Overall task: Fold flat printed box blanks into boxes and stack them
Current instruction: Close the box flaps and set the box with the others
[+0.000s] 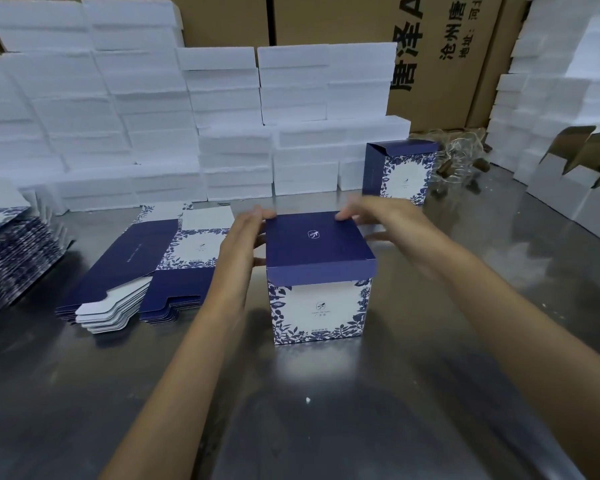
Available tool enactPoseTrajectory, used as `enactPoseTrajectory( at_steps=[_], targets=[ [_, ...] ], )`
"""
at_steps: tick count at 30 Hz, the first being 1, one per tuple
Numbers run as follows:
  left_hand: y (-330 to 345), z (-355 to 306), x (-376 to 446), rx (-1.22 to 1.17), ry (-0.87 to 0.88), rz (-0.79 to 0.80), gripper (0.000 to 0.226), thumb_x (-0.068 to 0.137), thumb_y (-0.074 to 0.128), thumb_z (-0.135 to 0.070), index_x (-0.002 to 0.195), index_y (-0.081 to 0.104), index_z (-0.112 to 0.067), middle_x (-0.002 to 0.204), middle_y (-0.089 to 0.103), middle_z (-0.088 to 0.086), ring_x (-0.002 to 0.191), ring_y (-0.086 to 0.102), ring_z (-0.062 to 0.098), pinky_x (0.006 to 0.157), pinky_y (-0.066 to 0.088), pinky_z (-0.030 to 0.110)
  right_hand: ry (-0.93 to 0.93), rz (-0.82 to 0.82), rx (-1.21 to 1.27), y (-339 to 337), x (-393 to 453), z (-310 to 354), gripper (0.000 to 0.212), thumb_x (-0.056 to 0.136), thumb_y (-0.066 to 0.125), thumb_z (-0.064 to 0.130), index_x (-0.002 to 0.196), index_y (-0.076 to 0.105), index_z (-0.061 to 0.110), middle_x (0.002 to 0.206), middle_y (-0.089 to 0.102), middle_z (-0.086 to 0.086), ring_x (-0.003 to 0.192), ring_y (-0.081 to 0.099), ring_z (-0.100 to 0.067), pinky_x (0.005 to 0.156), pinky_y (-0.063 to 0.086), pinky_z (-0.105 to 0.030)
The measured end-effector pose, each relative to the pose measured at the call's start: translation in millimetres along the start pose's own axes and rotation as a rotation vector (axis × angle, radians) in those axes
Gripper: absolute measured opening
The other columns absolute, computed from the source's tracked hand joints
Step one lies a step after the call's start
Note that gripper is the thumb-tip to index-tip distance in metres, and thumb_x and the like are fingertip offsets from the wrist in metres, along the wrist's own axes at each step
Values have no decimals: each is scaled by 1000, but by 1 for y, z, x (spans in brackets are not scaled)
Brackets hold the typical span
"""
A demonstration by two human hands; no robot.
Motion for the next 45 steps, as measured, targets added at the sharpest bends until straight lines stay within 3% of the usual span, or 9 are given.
enactPoseTrajectory(
  at_steps=[4,7,12,20,26,29,33,41,45],
  targets=[
    [0,-10,0,42,-4,-7,12,93,62,-21,103,67,-26,102,75,-10,97,69,12,82,52,31,-27,57,-1,6,3,2,16,95,64,10,102,67,24,115,72,7,109,64,-12,95,48,-29],
    [13,-29,11,188,-69,32,26,93,49,-5,103,64,-24,109,72,0,96,63,22,89,50,40,24,26,-46,16,14,14,19,93,59,9,102,68,22,93,68,3,87,61,-10,72,46,-17],
    [43,-47,24,627,-45,53,21,93,44,-13,74,48,-19,71,44,2,66,36,19,57,29,29,39,-25,-271,45,30,24,17,92,60,26,81,63,12,76,55,0,71,48,-13,59,37,-24],
    [44,-44,31,698,-52,73,19,99,42,-15,98,61,-15,97,58,0,90,52,19,66,38,28,-54,6,-299,48,35,22,15,99,56,13,85,61,16,88,64,13,67,57,17,52,40,-2],
    [36,-39,30,701,-117,-17,30,103,36,-18,119,57,-4,119,60,14,97,52,29,65,34,31,-27,33,-418,49,27,27,21,96,44,13,76,45,19,73,44,-2,67,40,-14,58,28,-31],
    [38,-37,34,736,-122,-7,36,104,35,-19,125,53,4,127,58,21,107,55,34,58,30,30,-14,45,-424,50,25,28,28,93,42,9,68,37,20,67,37,-3,63,33,-17,57,23,-32],
    [34,-35,33,747,-106,-39,35,106,35,-24,122,54,1,122,59,17,105,54,32,71,36,33,25,-20,-405,45,24,25,13,96,42,10,85,46,16,82,45,-5,76,39,-16,60,25,-32],
    [31,-35,32,784,-115,-78,44,106,30,-18,132,41,17,135,49,33,125,47,45,93,42,44,48,-107,-461,40,27,20,40,96,45,15,61,27,22,58,31,2,57,29,-17,54,22,-33],
    [32,-32,34,802,-141,-85,41,106,30,-18,131,45,11,132,54,29,117,53,41,82,39,40,-1,-156,-450,39,24,24,14,94,50,18,80,49,17,86,57,-4,80,50,-22,71,37,-34]
  ],
)
Point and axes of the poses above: each hand's wrist, its own x-axis towards the middle knuckle, its own y-axis out of the palm, z = x × y, the point moved 5 cm from there along x, towards the middle knuckle
